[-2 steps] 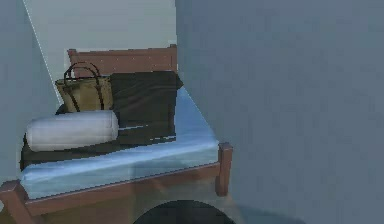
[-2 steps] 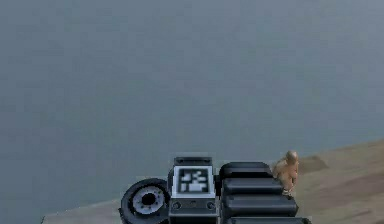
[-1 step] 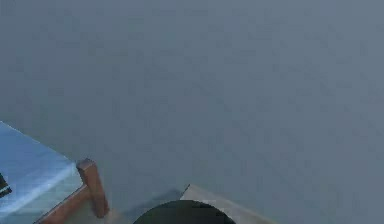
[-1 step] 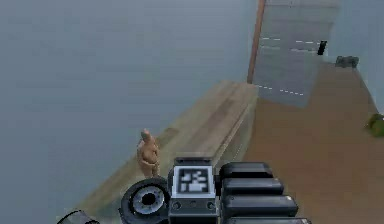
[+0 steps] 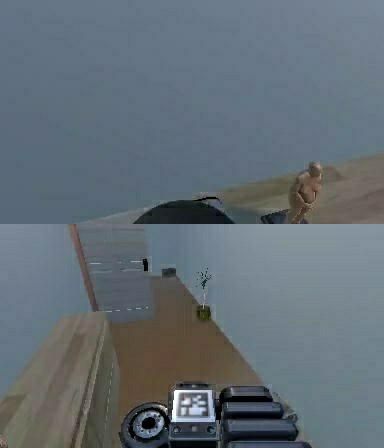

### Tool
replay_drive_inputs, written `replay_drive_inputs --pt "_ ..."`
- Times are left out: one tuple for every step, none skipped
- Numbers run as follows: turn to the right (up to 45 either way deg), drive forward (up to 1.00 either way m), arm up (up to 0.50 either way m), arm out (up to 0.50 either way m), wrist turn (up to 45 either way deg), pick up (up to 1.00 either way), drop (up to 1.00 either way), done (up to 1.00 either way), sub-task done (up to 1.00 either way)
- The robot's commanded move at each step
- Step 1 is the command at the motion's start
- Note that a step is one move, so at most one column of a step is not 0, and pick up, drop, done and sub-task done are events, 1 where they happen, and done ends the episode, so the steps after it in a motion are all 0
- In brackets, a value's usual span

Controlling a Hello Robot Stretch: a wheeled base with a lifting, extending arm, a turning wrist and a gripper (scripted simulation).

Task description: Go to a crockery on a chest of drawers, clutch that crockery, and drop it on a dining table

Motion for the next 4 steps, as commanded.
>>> replay_drive_inputs --pt "45.0 0.00 0.00 0.00 0.0 0.00 0.00 0.00 0.00" --pt "36.0 0.00 0.00 0.00 0.0 0.00 0.00 0.00 0.00" --pt "0.0 1.00 0.00 0.00 0.0 0.00 0.00 0.00 0.00" --pt "3.0 0.00 0.00 0.00 0.0 0.00 0.00 0.00 0.00"
